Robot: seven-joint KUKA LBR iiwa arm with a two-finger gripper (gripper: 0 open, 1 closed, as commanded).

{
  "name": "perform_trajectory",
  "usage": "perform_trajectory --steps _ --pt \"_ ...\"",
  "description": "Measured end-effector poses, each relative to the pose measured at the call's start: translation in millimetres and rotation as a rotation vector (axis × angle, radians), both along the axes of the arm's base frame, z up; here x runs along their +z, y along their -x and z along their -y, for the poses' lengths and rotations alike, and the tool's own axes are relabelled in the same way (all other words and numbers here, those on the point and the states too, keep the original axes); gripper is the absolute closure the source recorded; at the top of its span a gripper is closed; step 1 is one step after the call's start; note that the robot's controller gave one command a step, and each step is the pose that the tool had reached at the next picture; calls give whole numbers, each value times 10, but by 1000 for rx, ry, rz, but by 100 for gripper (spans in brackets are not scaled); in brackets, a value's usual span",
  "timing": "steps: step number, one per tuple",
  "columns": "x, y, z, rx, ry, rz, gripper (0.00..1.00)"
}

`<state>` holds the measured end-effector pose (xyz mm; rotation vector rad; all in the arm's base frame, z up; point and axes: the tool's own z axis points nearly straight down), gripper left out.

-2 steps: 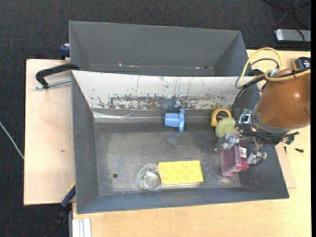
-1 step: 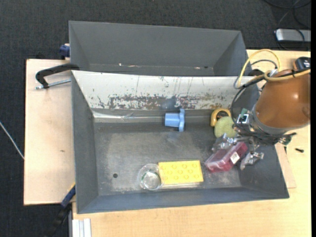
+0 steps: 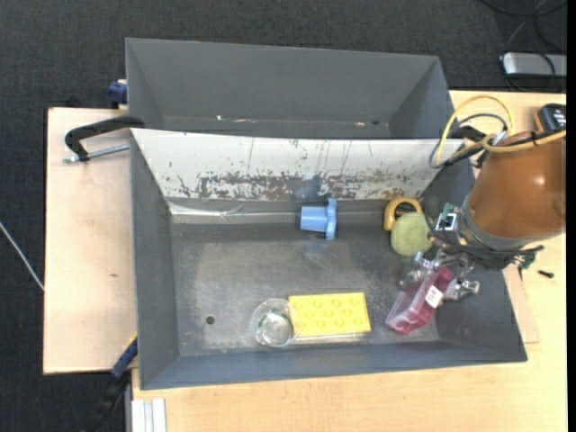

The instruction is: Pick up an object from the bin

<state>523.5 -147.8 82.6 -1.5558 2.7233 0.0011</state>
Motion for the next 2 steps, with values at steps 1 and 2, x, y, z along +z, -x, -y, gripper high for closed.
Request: perform_trajectory --steps 1,2 --pt "0 0 1 0 0 0 100" --pt "0 0 1 0 0 -1 100"
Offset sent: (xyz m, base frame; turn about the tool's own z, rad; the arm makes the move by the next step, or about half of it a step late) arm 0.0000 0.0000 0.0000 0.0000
